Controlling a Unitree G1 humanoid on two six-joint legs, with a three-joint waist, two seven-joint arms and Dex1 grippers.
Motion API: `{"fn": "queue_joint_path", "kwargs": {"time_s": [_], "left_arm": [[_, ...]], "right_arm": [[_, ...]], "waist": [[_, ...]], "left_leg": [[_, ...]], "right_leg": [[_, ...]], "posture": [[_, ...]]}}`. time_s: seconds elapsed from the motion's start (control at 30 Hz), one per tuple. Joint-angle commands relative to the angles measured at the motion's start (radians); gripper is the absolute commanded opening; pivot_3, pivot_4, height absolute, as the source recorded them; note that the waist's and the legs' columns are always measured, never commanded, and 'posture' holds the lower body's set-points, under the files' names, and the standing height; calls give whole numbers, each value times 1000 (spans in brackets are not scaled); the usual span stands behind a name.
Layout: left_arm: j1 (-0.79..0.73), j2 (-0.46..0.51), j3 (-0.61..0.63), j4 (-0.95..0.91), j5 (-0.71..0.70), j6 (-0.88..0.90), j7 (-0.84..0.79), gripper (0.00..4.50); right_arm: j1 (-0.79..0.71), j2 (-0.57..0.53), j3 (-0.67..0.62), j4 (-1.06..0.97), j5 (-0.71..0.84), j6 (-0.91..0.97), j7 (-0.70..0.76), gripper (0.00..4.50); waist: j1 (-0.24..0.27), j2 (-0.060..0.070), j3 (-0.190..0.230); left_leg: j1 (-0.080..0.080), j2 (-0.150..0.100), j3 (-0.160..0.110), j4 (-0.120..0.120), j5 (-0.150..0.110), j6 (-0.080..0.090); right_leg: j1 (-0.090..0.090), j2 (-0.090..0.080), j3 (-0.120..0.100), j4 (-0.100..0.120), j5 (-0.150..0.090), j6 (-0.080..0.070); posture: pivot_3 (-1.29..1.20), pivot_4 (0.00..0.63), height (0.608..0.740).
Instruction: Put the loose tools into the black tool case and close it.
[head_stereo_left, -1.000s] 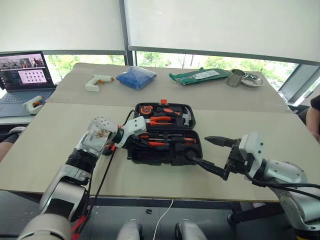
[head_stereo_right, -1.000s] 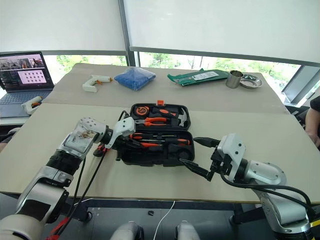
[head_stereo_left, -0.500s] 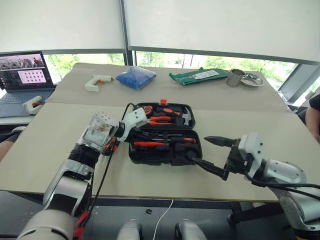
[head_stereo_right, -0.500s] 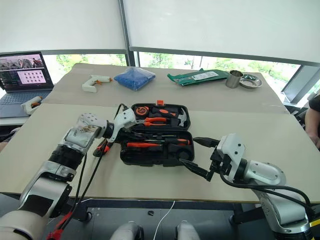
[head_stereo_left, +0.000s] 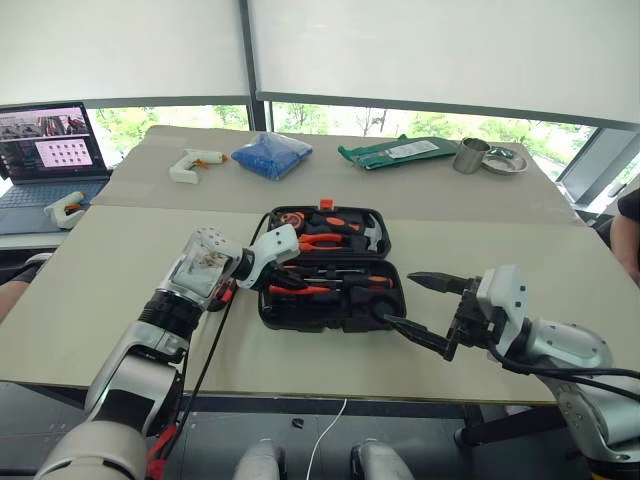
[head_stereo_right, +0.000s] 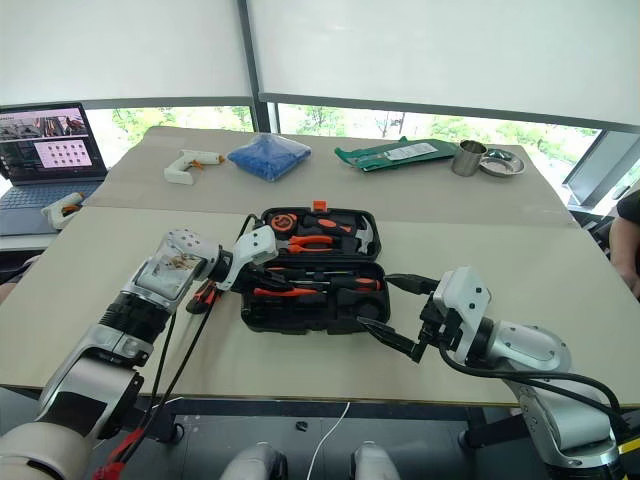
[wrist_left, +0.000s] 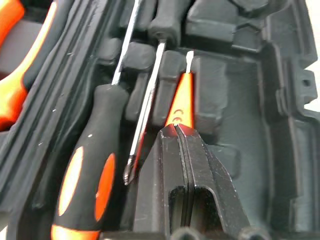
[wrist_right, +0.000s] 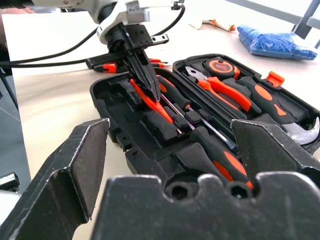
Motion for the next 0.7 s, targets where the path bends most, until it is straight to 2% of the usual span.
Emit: {"fn": "queue_joint_path", "kwargs": {"time_s": [0.03, 0.4, 0.6, 0.7], "left_arm": [[2, 3, 10, -15, -8, -18, 3, 33], [40, 11, -13, 8, 11, 9, 12, 33], [85, 34, 36, -56, -27, -10, 13, 33], [95, 36, 85, -45, -30, -62, 81, 33]], "right_arm": [[-9, 4, -12, -27, 8, -6, -10, 4500], [-7, 9, -1, -25, 5, -11, -12, 4500], [-6, 6, -4, -18, 6, -17, -5, 4500], [-9, 5, -3, -5, 3, -23, 3, 4500]], "waist": [[0, 0, 0], [-1, 0, 0], [-3, 0, 0], [-3, 0, 0]], "left_leg": [[0, 0, 0, 0, 0, 0], [1, 0, 0, 0, 0, 0], [2, 0, 0, 0, 0, 0], [2, 1, 0, 0, 0, 0]], "right_leg": [[0, 0, 0, 0, 0, 0], [0, 0, 0, 0, 0, 0], [1, 0, 0, 1, 0, 0], [1, 0, 0, 1, 0, 0]], "posture": [[0, 150, 740], [0, 150, 740], [0, 150, 740], [0, 150, 740]]}}
